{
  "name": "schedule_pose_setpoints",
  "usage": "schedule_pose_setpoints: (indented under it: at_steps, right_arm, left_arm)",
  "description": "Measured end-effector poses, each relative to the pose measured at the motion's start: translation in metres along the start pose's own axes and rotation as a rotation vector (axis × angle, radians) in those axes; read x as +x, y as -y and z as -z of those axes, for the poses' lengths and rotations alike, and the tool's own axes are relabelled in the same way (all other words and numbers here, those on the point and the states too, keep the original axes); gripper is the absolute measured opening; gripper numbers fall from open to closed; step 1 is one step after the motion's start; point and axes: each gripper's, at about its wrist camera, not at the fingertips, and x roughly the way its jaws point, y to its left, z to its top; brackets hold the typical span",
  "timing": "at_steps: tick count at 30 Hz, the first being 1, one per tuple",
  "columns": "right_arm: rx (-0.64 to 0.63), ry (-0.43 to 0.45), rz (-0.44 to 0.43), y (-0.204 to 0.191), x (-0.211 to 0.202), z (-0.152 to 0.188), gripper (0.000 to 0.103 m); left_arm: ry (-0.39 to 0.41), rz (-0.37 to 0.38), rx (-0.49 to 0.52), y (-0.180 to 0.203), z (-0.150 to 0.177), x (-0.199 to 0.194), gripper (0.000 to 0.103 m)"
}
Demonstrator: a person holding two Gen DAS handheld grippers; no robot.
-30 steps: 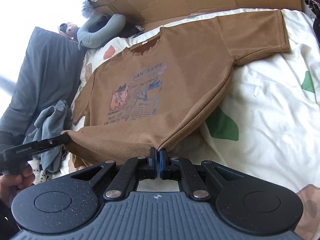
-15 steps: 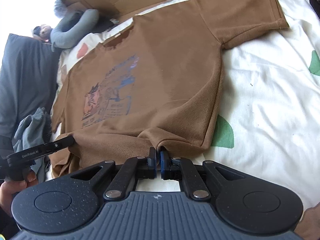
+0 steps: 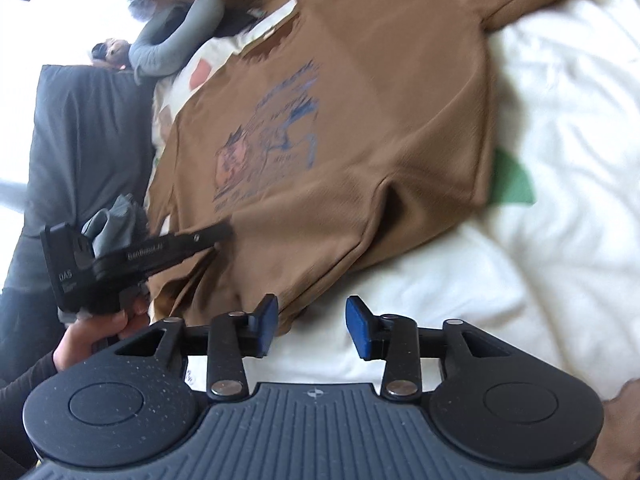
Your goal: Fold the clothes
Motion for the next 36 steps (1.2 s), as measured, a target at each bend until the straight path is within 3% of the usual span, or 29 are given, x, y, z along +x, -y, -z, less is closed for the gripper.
schedule_pose_setpoints:
  at_steps: [7, 21, 22, 23, 26, 36]
  right_arm:
    - [0.007, -0.019, -0.045, -0.008, 0.024, 0.01, 0.044]
    - [0.06, -0.001, -0.109, -0.006, 0.056, 0.014, 0.043]
    - [0.063, 0.002, -0.112, -0.007, 0.057, 0.014, 0.037]
    - [0.067, 0.003, -0.114, -0.007, 0.058, 0.014, 0.023]
    - [0.07, 0.003, -0.101, -0.007, 0.057, 0.014, 0.006]
    - [0.019, -0.013, -0.079, -0.007, 0.018, 0.013, 0.0]
  left_arm:
    - [0.035, -0.018, 0.001, -0.005, 0.006, -0.034, 0.035]
    - [0.072, -0.198, -0.084, -0.061, 0.044, -0.119, 0.035]
    - [0.07, -0.21, -0.094, -0.065, 0.047, -0.123, 0.035]
    - [0.068, -0.22, -0.1, -0.07, 0.051, -0.128, 0.035]
    - [0.061, -0.254, -0.113, -0.08, 0.061, -0.137, 0.035]
    - [0.061, -0.316, -0.133, -0.1, 0.075, -0.157, 0.035]
